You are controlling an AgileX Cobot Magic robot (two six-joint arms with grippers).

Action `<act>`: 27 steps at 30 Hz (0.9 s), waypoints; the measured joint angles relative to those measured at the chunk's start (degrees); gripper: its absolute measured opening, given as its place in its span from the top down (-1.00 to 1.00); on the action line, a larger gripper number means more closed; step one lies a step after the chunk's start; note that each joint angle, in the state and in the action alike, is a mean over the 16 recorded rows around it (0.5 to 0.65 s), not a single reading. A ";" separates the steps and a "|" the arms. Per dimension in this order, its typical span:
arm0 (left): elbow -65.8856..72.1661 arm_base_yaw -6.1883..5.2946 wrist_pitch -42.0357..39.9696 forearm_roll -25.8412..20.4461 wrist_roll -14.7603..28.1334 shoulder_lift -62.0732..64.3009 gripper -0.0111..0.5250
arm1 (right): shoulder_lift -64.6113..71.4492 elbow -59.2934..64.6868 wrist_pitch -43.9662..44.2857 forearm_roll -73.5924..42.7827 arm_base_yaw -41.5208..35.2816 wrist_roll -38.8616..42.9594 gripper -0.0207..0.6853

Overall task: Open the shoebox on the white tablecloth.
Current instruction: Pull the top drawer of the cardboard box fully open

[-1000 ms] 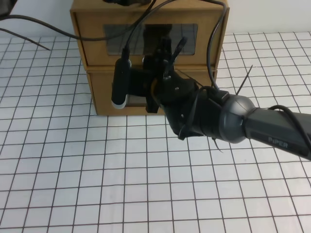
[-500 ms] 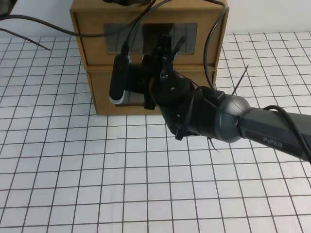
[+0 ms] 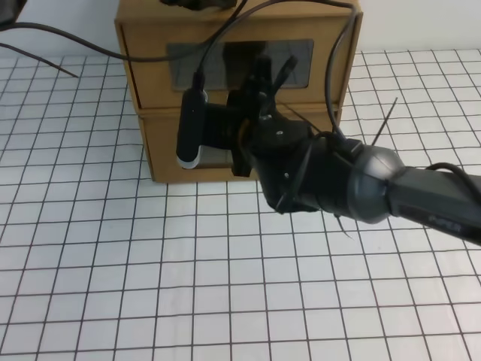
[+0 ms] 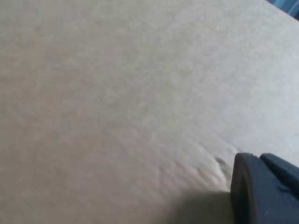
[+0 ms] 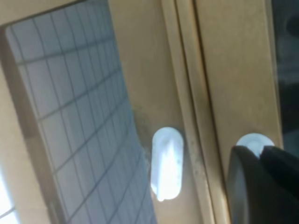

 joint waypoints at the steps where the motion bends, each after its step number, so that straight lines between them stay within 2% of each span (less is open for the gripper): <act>1: 0.00 0.00 0.08 -0.04 0.00 0.00 0.98 | -0.53 0.62 -0.11 0.45 0.04 -0.34 0.91; 14: 0.00 0.00 0.76 -0.30 0.00 0.00 0.98 | -7.76 9.87 -1.14 2.21 1.62 -0.35 0.91; 27: 0.00 0.00 0.99 -0.41 -0.12 0.00 0.98 | -17.48 21.79 0.73 2.44 6.79 2.91 0.91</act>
